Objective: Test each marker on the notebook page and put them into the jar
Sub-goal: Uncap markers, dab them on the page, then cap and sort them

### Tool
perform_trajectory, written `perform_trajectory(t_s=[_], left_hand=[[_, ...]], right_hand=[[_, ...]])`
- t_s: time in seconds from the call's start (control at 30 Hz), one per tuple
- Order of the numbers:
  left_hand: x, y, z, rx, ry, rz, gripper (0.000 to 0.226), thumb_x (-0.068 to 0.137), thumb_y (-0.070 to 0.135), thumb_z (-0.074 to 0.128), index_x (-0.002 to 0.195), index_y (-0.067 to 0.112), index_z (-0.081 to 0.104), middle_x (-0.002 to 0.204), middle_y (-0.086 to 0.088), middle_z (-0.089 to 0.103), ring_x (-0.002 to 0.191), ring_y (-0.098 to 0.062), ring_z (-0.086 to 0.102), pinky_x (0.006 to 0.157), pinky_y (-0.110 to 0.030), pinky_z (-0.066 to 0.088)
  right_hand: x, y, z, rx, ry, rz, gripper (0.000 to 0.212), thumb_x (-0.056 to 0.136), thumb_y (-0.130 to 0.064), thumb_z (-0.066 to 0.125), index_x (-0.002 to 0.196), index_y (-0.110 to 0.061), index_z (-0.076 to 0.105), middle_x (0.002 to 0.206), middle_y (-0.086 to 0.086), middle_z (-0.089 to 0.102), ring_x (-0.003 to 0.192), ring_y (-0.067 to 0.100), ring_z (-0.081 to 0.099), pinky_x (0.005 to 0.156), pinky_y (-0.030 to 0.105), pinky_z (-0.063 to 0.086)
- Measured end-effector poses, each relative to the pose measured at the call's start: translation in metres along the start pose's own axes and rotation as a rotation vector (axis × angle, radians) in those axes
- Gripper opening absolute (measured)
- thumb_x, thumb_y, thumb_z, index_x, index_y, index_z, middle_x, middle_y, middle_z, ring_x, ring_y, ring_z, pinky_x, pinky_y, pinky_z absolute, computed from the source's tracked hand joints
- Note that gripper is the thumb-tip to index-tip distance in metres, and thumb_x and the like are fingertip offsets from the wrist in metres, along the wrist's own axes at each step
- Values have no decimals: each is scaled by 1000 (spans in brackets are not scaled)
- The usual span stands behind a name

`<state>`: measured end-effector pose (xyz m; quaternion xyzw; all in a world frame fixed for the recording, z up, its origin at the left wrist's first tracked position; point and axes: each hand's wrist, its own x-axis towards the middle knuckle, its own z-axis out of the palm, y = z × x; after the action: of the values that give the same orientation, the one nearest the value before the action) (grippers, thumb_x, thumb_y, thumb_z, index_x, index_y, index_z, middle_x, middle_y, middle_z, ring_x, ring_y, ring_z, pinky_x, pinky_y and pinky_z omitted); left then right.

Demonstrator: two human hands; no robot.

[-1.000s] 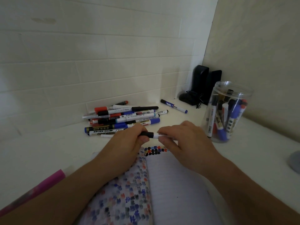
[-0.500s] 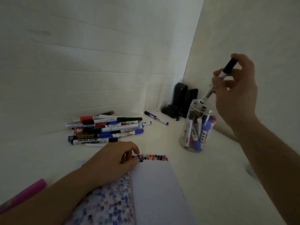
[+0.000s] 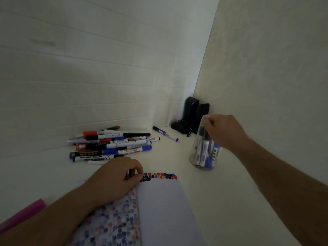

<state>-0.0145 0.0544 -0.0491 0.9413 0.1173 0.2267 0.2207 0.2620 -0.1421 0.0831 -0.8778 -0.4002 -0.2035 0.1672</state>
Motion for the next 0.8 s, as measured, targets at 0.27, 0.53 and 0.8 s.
perform_trajectory(t_s=[0.27,0.53,0.8], left_hand=[[6,-34,-5,248,236,-144,27,86,20,74,109,30,67,102,7,59,96,-16,49,88,-35,46],[9,-38,0,295,170,-178,20,98,27,62,117,28,69,106,4,58,99,-16,46,85,-29,38],[15,-31,-3,341,259,-118,11,92,20,73,102,24,75,90,6,47,88,-15,45,74,-31,40]], right_hand=[[-10,-3,13,12,397,-201,32,100,-37,49,93,-15,72,93,4,68,92,30,62,80,43,49],[-80,-91,77,472,45,-409,17,97,-28,55,107,-27,68,102,-14,57,93,4,54,84,21,45],[-99,-115,110,516,-272,-350,19,103,-35,56,117,-36,70,85,-19,59,82,3,58,79,21,49]])
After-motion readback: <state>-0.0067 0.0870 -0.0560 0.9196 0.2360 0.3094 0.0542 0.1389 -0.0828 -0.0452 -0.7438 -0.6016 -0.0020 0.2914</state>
